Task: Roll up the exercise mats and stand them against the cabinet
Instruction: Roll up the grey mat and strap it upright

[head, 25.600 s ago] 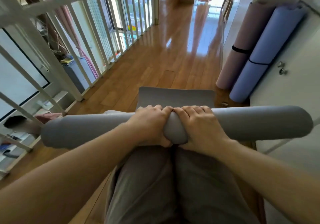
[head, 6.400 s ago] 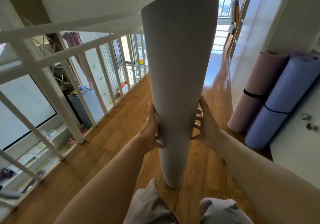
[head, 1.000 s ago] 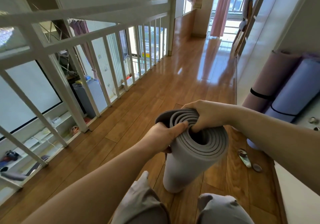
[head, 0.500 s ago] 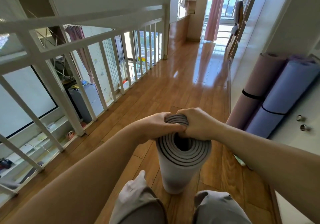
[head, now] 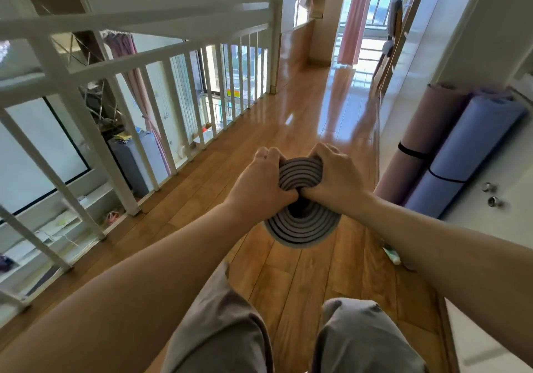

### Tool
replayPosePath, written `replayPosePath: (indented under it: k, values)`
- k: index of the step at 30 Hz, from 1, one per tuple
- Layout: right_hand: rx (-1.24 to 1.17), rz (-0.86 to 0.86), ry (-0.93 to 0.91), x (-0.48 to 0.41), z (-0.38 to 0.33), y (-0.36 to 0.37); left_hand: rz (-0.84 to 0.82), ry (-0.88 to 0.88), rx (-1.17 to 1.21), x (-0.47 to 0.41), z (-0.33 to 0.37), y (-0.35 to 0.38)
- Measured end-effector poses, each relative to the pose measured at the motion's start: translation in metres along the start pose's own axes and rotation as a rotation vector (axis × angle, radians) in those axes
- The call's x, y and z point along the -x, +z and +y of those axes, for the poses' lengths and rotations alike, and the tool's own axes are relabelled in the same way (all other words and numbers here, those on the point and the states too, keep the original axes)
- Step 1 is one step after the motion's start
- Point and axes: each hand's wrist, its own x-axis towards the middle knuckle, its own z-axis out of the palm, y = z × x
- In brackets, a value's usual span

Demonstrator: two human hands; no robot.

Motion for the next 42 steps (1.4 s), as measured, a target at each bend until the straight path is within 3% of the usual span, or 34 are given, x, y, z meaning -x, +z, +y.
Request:
replayPosePath:
  k: [12,28,32,37,39,42]
  values:
    - [0.075,0.077,-0.112,0.030,0.004,0.044,0.126,0.079,-0.018,0.031,-0.037,0.039]
    - [-0.033,0.114,0.159,0.088,0.155,0.103,-0.024,0.150,-0.035,-0.018,-0.042,0.203]
    - [-0.070,0.085,0.272,0.125,0.194,0.129,-0.107,0.261,-0.090,-0.014,-0.048,0.256]
    - [-0.248,-0.141,0.583,0.181,0.233,0.159,-0.228,0.413,-0.219,0.002,-0.066,0.327]
    - [-0.267,-0.416,0.721,0.204,0.251,0.172,-0.294,0.485,-0.283,0.017,-0.080,0.357]
    - [-0.109,-0.892,0.837,0.245,0.280,0.194,-0.337,0.532,-0.305,0.039,-0.095,0.396]
